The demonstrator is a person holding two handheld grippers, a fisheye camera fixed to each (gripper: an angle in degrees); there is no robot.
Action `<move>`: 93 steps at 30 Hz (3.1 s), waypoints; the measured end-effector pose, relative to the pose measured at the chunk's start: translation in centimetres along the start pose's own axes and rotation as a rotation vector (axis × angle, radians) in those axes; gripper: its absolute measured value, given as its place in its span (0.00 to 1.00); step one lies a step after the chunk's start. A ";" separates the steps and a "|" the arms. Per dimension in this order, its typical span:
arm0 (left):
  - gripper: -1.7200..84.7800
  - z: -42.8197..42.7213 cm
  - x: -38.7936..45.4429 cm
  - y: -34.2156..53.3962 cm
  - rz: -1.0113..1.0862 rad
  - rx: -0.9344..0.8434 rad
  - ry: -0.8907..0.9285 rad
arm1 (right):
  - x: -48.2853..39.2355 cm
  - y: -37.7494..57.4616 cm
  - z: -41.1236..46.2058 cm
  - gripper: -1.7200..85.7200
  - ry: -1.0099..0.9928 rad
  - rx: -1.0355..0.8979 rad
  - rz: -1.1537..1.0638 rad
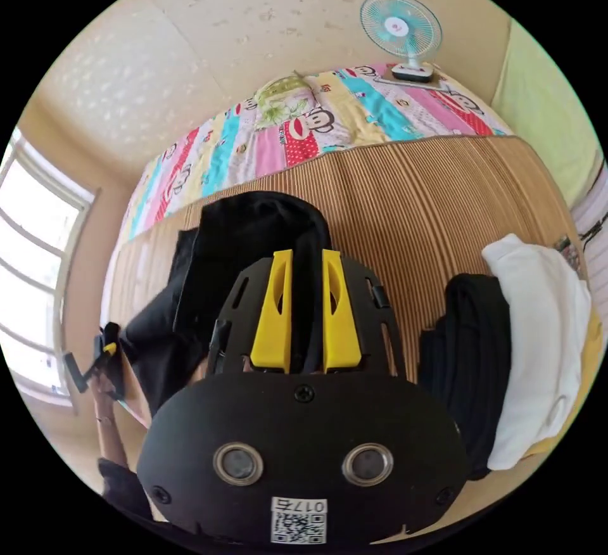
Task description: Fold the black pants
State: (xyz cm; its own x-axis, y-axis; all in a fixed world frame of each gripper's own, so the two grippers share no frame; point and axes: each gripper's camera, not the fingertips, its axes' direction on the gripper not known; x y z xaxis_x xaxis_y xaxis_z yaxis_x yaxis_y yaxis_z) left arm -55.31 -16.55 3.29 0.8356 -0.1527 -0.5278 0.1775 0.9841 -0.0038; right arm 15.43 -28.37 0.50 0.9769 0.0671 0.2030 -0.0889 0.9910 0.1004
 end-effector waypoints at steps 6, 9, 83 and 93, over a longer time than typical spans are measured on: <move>0.14 -0.5 1.5 12.4 0.097 -0.066 -0.073 | -5.5 17.8 -0.9 0.14 -0.312 -0.006 -0.345; 0.15 -1.2 1.6 18.4 0.082 -0.108 -0.059 | -11.7 24.4 0.4 0.15 -0.618 -0.120 -0.490; 0.08 7.1 32.3 39.7 0.513 -0.112 0.203 | 5.2 46.5 -5.9 0.05 -0.448 -0.109 -0.040; 0.13 16.3 38.3 40.0 0.666 -0.437 0.234 | 5.9 46.9 -6.7 0.05 -0.573 -0.085 0.006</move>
State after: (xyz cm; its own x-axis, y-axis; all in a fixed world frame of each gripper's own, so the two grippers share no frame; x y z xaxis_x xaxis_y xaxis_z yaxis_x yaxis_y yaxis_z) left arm -7.73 15.54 -3.28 0.5558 0.4499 -0.6990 -0.5747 0.8156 0.0680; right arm 18.30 19.23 -0.11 0.7128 0.0227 0.7010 -0.0553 0.9982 0.0239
